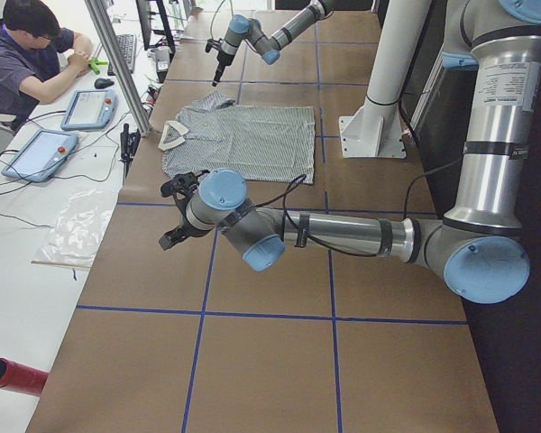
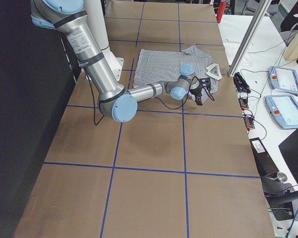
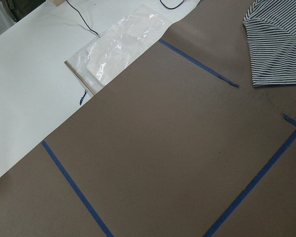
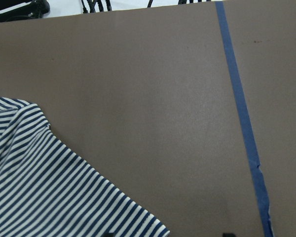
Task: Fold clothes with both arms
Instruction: 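Move the right gripper toward the shirt's sleeve nearest it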
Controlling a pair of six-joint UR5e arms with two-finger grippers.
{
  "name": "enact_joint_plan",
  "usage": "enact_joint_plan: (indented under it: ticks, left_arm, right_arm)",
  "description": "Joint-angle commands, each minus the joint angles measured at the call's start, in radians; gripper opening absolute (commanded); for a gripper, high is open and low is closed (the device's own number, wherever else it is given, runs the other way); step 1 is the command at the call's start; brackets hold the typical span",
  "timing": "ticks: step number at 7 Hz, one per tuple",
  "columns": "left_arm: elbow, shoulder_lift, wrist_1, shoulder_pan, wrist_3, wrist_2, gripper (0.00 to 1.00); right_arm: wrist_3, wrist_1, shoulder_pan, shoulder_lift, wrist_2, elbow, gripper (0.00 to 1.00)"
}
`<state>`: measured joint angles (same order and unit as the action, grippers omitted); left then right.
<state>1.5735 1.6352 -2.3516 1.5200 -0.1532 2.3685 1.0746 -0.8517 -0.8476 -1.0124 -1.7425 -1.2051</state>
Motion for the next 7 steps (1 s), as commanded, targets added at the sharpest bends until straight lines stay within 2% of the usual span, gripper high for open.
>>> enact_joint_plan:
  ticks: [1, 7]
  left_arm:
    - [0.000, 0.000, 0.000, 0.000, 0.000, 0.000, 1.00]
    - [0.000, -0.003, 0.000, 0.000, -0.005, 0.000, 1.00]
  right_arm:
    - [0.001, 0.000, 0.022, 0.014, 0.021, 0.038, 0.71]
    - [0.001, -0.001, 0.030, 0.055, 0.035, 0.084, 0.62]
